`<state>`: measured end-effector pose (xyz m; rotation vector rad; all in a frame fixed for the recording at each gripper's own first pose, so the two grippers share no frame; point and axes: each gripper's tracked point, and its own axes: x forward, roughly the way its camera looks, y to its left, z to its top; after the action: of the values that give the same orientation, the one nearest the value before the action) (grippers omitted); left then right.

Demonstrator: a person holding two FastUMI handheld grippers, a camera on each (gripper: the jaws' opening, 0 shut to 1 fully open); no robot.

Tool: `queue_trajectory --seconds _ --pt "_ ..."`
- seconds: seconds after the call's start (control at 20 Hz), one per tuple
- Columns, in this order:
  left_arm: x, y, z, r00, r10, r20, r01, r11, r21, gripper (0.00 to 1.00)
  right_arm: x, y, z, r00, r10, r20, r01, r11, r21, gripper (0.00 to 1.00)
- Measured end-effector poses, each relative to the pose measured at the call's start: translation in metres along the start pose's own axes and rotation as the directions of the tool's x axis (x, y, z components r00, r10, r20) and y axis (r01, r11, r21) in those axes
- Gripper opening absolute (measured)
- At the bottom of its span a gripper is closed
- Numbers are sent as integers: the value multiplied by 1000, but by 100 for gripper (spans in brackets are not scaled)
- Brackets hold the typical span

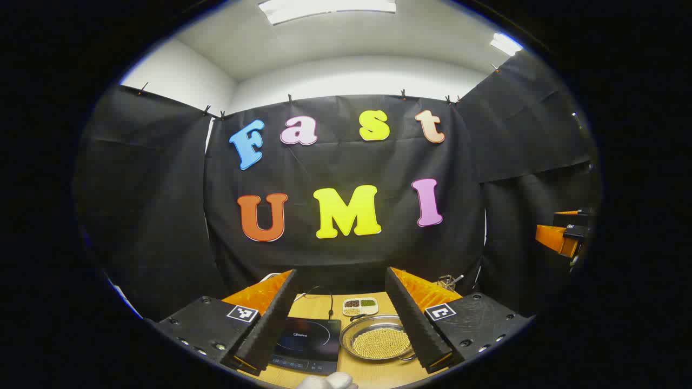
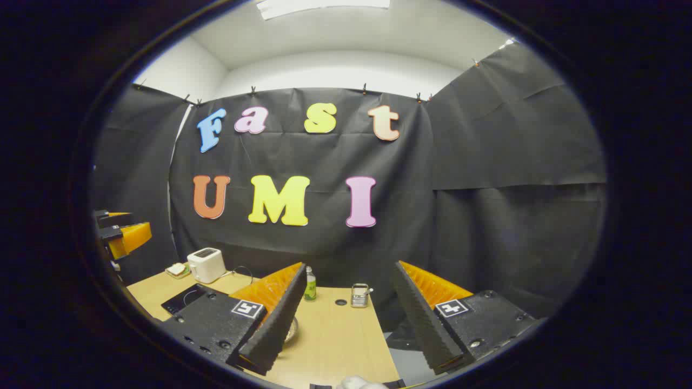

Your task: First push the handle of the pot to place it horizontally, then grasp the pot with both hands and set it on the induction cooktop.

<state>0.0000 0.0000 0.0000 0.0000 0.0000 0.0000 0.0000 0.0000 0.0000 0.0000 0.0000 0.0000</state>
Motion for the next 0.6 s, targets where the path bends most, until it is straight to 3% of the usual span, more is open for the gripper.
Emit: queue_trajectory --seconds 0.6 --pt "-8 30 -8 1000 0 -2 0 1000 2 96 -10 35 0 1000 0 -7 0 1000 -17 96"
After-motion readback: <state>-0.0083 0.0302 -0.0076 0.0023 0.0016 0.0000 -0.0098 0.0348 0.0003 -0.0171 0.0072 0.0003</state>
